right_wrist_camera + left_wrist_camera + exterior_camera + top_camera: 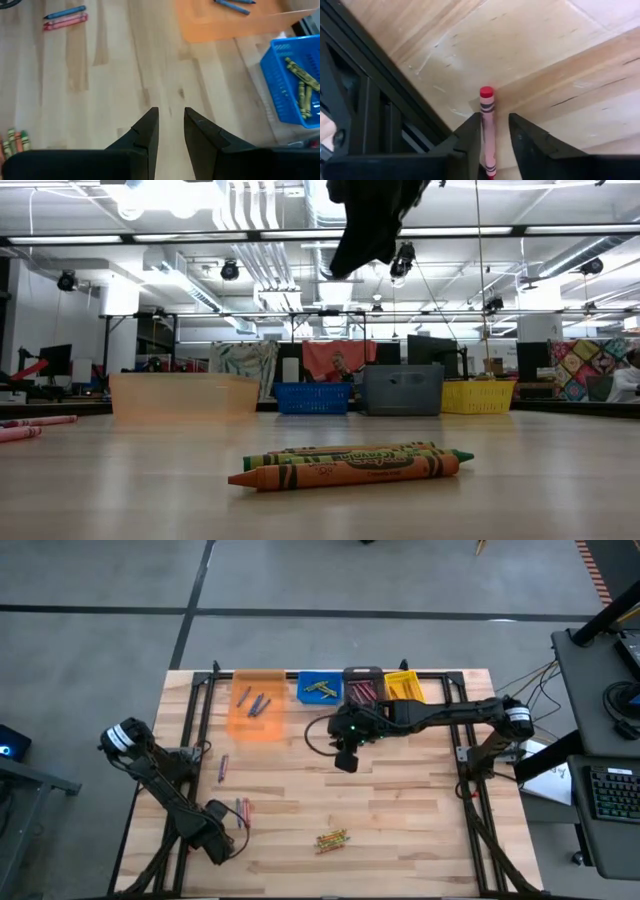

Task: Sort crayons
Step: Put the red crayon into the black bin

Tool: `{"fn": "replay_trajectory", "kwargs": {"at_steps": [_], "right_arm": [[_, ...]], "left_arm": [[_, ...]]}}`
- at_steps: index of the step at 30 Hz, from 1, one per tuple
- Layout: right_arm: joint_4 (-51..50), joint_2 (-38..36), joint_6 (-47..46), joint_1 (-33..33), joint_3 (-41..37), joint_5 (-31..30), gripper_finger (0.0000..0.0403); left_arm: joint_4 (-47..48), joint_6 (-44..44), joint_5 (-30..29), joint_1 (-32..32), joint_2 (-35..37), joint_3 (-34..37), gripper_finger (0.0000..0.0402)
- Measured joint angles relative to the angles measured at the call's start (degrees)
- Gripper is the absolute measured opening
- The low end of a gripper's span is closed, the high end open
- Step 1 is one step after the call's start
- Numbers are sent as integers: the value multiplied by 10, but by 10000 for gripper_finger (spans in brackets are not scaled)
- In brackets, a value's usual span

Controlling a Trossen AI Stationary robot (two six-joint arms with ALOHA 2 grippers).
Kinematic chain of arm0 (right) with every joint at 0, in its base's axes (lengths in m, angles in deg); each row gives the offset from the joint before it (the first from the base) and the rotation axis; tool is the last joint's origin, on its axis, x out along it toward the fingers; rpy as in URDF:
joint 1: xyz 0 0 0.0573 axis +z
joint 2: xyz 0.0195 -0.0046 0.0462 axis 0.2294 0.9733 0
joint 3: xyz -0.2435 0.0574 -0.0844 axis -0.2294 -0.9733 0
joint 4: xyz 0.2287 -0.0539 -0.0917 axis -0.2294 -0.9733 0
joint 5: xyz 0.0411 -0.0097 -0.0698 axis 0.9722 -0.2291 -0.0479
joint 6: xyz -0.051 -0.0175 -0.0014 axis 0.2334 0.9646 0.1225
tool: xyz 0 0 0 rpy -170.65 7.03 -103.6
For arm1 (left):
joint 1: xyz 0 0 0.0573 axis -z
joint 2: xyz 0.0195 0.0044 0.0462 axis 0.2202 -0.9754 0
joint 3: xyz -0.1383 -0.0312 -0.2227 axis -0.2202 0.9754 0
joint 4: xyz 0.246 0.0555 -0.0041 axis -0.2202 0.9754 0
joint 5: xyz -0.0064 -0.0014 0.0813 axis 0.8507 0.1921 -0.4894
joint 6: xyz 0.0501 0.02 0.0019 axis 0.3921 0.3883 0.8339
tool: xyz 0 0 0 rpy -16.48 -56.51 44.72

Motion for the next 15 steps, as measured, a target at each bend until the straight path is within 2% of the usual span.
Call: {"fn": "replay_trajectory", "kwargs": {"at_steps": [7,13,15], "right_arm": [[-9,0,1,28,0,0,78],[-11,0,1,52,-4,-1,80],[-11,0,1,62,-7,-1,79]], "left_arm": [[-13,-14,-25,6,0,-1,13],[12,-18,-67,20,-3,-28,4],[41,-29,-105,29,-6,-47,2]]}}
